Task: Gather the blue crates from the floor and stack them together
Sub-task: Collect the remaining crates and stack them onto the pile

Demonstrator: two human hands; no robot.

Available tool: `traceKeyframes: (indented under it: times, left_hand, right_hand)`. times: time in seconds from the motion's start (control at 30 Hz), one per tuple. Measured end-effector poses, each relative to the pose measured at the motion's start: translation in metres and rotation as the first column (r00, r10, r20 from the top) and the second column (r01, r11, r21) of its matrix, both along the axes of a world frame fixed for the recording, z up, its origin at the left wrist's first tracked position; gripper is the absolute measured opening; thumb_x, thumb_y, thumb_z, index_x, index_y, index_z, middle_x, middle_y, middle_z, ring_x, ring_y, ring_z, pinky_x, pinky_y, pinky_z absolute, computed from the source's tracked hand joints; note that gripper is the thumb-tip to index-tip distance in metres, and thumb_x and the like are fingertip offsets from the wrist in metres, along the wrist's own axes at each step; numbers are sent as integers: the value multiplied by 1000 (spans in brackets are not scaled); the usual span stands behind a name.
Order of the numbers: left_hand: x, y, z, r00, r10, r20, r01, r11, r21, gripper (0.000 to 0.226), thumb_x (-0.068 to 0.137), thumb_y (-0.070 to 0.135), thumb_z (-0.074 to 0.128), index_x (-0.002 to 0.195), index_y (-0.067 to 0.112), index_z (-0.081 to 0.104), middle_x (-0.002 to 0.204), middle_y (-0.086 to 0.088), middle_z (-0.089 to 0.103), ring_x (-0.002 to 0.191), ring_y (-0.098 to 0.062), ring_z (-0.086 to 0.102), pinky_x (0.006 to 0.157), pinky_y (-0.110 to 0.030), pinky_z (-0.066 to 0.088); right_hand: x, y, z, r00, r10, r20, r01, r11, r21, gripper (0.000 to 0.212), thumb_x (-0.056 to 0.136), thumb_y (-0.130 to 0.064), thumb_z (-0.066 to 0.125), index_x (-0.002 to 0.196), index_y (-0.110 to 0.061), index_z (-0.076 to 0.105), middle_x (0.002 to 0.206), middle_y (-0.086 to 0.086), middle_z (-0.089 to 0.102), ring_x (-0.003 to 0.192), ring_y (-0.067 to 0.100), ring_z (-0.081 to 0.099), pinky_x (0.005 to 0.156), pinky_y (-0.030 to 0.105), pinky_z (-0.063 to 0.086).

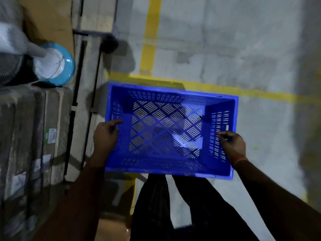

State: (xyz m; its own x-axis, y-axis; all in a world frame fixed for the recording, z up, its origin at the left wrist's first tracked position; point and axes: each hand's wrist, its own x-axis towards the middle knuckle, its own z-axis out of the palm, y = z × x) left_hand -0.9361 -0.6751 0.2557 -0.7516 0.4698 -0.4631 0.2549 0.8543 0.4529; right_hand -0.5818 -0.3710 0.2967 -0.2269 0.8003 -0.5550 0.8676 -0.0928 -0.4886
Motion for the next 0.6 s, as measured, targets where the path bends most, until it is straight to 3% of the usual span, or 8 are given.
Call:
traceKeyframes:
  times: [0.1,0.2,0.27,0.4,0.47,0.6]
  left_hand:
    - [33,47,86,1000,-13,20,11,997,71,30,84,31,52,106,44,70,74,-5,70,64,-21,67,60,-38,55]
    - [67,95,157,996,-84,29,81,992,94,27,89,16,60,101,37,72,54,-4,57,46,-13,51,46,-26,36]
    - [84,121,189,990,-142,16,139,985,105,23,89,19,62,105,29,74,57,-3,56,46,-11,49,47,-25,33]
    - [113,167,232,947,-321,5,315,935,162,23,86,19,63,105,26,75,67,-11,63,50,-21,54,50,-28,34]
    - [131,186,249,901,-434,-21,431,888,162,23,86,15,65,104,24,77,68,-9,63,57,-26,59,51,-29,34]
    - [174,216,267,762,-647,-34,637,739,220,34,75,30,56,101,25,78,78,-8,73,71,-29,69,64,-34,50]
  right_hand:
    - [43,15,69,999,-45,8,44,998,50,17,83,-14,65,86,-29,73,85,-1,70,75,15,61,73,23,39]
    - [92,25,126,992,-125,15,123,988,96,14,83,-17,66,92,-23,75,85,0,70,78,16,60,73,23,40]
    - [122,23,158,980,-197,-3,195,972,129,14,83,-18,65,93,-23,75,84,-2,68,80,15,59,75,23,40]
    - [182,-1,203,929,-369,-12,366,917,162,13,82,-18,65,89,-26,73,84,-1,67,80,19,61,79,28,47]
    - [213,-29,219,882,-470,-8,464,868,178,11,81,-18,66,86,-26,73,82,2,68,77,20,60,77,29,47]
    - [268,-100,246,753,-657,-33,649,733,202,11,81,-16,67,87,-22,74,81,2,66,77,16,58,74,25,40]
